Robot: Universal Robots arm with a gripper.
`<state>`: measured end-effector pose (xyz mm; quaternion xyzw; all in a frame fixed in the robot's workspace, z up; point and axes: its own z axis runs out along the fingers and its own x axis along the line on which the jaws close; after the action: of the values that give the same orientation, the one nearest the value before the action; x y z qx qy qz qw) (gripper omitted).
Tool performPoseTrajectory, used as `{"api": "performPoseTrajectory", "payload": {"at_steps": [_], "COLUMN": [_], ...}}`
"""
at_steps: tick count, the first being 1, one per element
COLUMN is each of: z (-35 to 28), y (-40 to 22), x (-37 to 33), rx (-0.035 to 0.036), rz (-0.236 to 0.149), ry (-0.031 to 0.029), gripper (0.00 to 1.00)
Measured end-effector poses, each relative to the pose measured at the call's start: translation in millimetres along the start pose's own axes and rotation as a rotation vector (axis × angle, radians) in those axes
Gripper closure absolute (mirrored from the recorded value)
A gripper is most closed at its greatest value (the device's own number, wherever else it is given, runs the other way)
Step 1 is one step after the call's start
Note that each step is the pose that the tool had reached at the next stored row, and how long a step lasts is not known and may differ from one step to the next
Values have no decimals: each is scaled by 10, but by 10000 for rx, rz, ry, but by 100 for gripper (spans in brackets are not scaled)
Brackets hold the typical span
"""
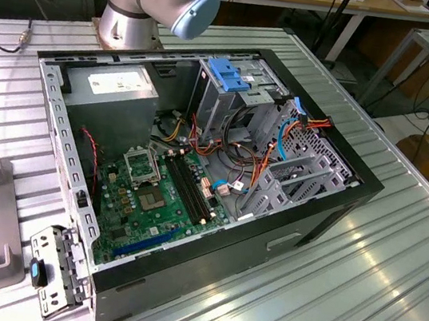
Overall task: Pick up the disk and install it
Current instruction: 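Reach for the disk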
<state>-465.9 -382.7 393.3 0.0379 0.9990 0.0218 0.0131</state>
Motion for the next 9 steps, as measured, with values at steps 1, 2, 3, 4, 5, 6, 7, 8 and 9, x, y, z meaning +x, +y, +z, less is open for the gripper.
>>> {"api": "performPoseTrajectory", "payload": {"at_steps": [1,2,3,4,5,6,7,8,9], "z": [-1,-1,-1,-1,-1,-1,-1,-1,-1], "y": [-1,-2,-2,-2,-2,-2,-3,-3,-3], "x": [18,22,25,27,29,32,36,40,45], "rx": [1,0,0,0,0,0,0,0,0], "rz": [0,0,0,0,0,0,0,0,0], "ry": [1,0,0,0,0,0,0,0,0], "gripper": [89,89,89,89,89,89,89,89,89]}}
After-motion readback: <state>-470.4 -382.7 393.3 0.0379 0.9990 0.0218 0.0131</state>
